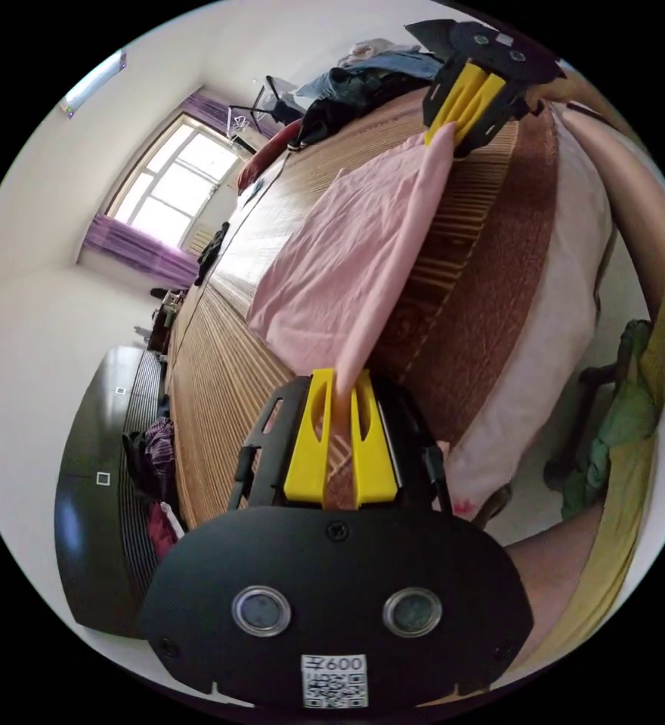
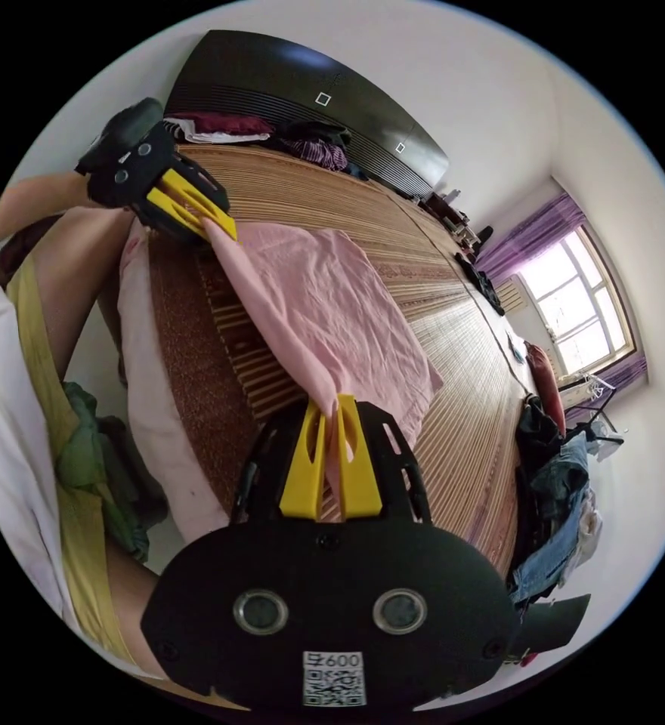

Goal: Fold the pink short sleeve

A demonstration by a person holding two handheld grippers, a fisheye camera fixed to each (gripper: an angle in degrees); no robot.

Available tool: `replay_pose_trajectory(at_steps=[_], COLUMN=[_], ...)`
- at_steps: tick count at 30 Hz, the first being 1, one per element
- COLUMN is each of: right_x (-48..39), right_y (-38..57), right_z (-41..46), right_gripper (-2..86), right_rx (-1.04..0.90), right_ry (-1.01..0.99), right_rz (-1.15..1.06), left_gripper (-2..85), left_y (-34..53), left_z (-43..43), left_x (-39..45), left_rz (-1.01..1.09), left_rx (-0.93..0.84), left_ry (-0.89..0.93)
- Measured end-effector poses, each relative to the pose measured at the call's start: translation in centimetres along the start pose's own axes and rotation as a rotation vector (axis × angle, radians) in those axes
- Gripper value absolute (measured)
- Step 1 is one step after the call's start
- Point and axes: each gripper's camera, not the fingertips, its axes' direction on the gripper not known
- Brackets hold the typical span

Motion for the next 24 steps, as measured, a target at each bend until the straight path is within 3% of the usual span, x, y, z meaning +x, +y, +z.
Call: replay_pose_trajectory(at_steps=[11,24], right_x=[-8.8,-11.9], right_y=[-5.0,-21.3], right_z=[6.0,12.1], right_gripper=[-0.3,-0.5], right_rx=[-0.156,-0.211], right_ry=[0.275,0.342], right_rz=[-0.289,-0.345], left_gripper=[2.6,2.7], left_y=[-4.0,-14.0], left_z=[3.5,7.8], left_x=[9.0,18.3], left_rz=[0.054,-0.022], left_rx=[-0.009,-0.019], left_ry=[-0.065,-0.016])
